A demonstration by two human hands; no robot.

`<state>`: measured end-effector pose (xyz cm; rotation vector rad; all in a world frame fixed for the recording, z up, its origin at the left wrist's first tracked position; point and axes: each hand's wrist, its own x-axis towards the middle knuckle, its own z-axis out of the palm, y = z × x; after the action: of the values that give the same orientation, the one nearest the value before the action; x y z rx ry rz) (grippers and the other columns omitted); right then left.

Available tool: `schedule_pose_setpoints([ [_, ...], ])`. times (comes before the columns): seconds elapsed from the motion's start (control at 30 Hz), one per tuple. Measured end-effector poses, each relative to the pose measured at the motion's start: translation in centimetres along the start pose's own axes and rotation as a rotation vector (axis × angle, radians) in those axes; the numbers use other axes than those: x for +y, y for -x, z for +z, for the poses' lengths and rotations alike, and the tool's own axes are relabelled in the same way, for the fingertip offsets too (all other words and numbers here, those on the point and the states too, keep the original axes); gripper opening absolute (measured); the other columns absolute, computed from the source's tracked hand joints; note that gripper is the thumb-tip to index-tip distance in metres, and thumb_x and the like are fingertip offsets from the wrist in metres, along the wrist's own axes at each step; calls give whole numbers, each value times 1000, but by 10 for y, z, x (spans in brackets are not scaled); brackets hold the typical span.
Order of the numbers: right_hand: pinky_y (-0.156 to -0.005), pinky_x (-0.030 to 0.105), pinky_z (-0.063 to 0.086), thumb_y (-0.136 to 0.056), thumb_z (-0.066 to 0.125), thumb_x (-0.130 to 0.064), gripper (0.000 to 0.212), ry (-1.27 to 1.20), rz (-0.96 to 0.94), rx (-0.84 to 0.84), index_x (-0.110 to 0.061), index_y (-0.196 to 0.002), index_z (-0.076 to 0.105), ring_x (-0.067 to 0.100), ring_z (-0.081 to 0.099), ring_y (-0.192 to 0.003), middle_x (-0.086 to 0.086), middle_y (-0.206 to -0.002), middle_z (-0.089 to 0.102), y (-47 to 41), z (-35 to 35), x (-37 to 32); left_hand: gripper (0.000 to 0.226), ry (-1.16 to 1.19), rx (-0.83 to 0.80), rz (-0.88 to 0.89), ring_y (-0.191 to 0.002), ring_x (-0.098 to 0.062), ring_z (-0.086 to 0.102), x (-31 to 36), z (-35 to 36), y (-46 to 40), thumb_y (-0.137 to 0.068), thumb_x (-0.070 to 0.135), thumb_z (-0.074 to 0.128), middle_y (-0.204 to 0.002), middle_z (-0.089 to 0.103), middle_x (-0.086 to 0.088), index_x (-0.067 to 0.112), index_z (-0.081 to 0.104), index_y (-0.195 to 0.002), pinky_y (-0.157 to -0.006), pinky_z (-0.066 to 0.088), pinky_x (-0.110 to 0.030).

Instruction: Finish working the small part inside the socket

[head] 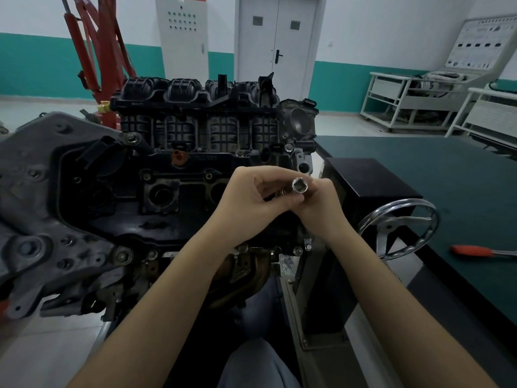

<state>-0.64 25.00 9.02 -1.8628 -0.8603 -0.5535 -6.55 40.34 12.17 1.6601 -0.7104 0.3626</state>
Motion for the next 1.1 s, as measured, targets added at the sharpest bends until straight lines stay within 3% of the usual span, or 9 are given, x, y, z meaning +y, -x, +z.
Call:
schedule_pose_setpoints([
  [0.17,-75,12,48,-75,72,11,27,-51,11,-1,-2,-99,71,-3,66,-84,-1,-90,70,-1,1,-2,21,-123,140,22,-84,-11,72,0,4,-2,-70,0,82,-86,75,-2,10,75,-87,-83,57,-30],
  [0.33,-66,4,44,-77,64,13,37,15,-24,-39,-15,-100,63,-13,61,-76,-21,-81,61,0,-1,-2,29,0,-21,15,-97,-20,71,0,-1,0,-79,-9,70,-96,74,-9,12,72,-99,-93,54,-37],
  [0.4,-63,6,44,-75,69,12,31,52,-9,-11,-14,-91,68,-6,62,-71,-16,-74,63,-2,0,-2,30,-5,-43,11,-98,-19,70,0,-1,0,-80,-10,69,-97,74,-8,12,72,-100,-93,54,-36],
  [0.5,-72,13,49,-74,74,9,19,8,4,-12,-2,-89,74,5,67,-79,1,-83,71,-3,0,-1,23,-132,55,17,-91,-13,71,-2,3,0,-74,-1,79,-92,75,-3,10,74,-94,-87,57,-36],
  [0.67,-72,8,46,-78,68,11,31,5,-14,-37,-6,-104,67,-11,63,-83,-15,-88,65,1,-1,1,26,-105,37,20,-94,-14,71,-2,3,0,-78,-6,74,-94,75,-5,12,74,-97,-90,56,-39],
  [0.77,-66,7,45,-75,71,9,33,34,-5,-6,-16,-96,67,-10,63,-74,-18,-79,64,1,0,2,30,-42,-21,14,-98,-20,71,-2,0,0,-79,-10,71,-98,74,-10,10,72,-101,-93,54,-40],
  [0.93,-77,18,52,-74,73,9,24,-36,-1,-1,-4,-95,72,9,68,-83,3,-88,71,-3,0,0,21,-131,140,31,-85,-10,72,-4,7,-1,-72,0,81,-87,75,-1,11,76,-90,-83,57,-30],
  [1.03,-73,14,50,-77,69,12,25,13,3,-44,0,-99,70,7,67,-84,-1,-87,68,-1,-2,1,25,-61,73,22,-92,-15,72,-5,5,0,-76,-5,76,-92,75,-6,9,75,-97,-88,56,-34],
  [1.1,-66,8,46,-76,65,17,28,41,3,-63,-2,-95,71,-4,65,-77,-12,-79,65,-1,-2,0,27,-14,9,10,-96,-20,71,-5,4,0,-78,-9,72,-96,75,-10,7,73,-100,-92,55,-38],
])
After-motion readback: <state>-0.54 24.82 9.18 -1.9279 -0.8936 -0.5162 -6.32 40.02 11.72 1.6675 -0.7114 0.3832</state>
